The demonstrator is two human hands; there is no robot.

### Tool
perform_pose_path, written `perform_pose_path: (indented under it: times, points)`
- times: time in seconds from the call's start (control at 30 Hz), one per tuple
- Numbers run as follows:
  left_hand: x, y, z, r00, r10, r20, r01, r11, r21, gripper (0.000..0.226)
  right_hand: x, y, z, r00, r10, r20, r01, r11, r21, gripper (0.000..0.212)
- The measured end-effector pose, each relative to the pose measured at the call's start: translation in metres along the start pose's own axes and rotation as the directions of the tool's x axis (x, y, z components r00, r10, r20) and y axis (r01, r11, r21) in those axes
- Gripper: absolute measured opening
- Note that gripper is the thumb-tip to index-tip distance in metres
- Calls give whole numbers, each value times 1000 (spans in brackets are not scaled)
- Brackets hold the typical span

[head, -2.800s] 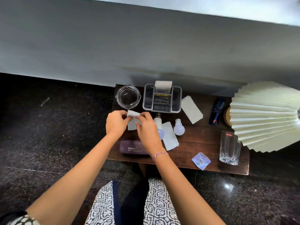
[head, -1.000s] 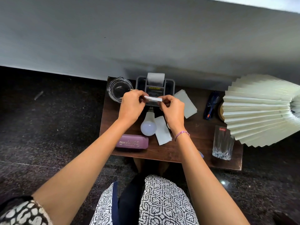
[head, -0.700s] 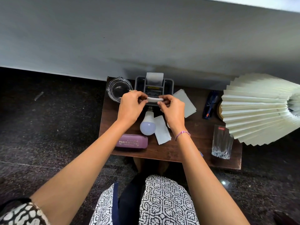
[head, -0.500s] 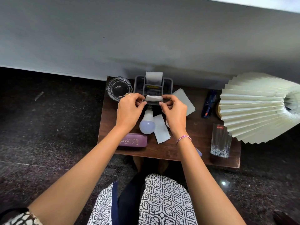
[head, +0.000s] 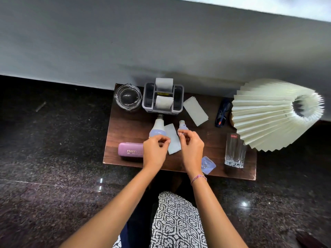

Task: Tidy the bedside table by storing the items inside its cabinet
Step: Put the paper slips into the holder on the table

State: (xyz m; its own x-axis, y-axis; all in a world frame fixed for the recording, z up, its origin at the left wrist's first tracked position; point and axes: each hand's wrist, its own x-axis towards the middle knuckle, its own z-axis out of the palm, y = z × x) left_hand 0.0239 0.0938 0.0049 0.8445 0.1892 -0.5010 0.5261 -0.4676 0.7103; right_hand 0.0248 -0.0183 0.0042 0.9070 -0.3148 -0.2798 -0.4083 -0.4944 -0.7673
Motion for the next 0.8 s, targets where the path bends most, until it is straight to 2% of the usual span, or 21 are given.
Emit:
perform_pose_path:
  times: [0.3,0.4,0.5,0.63,0.8]
  points:
    - [-25,-28,39,949,-298,101,312,934,-172,17,-36,46,1,990,99,97,-89,991,-99,19]
    - [-20,-32,42,935,-334,120,348,930,-118,22,-38,55,5,975,134,180,-106,982,-156,25]
    - [-17,-31,44,927,-353,126,363,929,-69,25,-36,60,10,962,123,245,-63,969,-239,31]
    - [-14,-31,46,929,-361,86,362,932,5,27,-31,61,18,948,139,288,-50,954,-296,35]
    - [-10,-30,49,915,-383,129,382,923,36,34,-28,60,26,924,172,340,-54,942,-331,36]
